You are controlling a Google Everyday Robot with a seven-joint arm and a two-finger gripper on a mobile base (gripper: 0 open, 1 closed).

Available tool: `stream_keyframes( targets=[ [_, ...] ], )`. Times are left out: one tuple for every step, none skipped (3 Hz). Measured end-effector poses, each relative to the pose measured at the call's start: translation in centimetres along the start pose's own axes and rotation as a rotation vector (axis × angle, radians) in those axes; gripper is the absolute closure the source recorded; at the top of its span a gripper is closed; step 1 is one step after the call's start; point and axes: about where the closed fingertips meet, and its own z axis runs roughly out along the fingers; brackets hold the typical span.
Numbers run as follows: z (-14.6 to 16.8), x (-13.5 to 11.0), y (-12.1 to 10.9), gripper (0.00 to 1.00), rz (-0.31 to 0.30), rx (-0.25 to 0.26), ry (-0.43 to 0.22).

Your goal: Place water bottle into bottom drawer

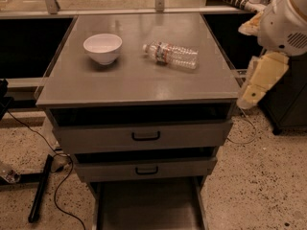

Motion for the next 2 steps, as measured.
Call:
stream_keyframes(
  targets=[
    [1.0,-2.0,-2.0,0.0,-0.023,0.045,-0.107],
    [1.7,-4.3,-4.8,0.0,-0.033,0.112,-0.201]
  ],
)
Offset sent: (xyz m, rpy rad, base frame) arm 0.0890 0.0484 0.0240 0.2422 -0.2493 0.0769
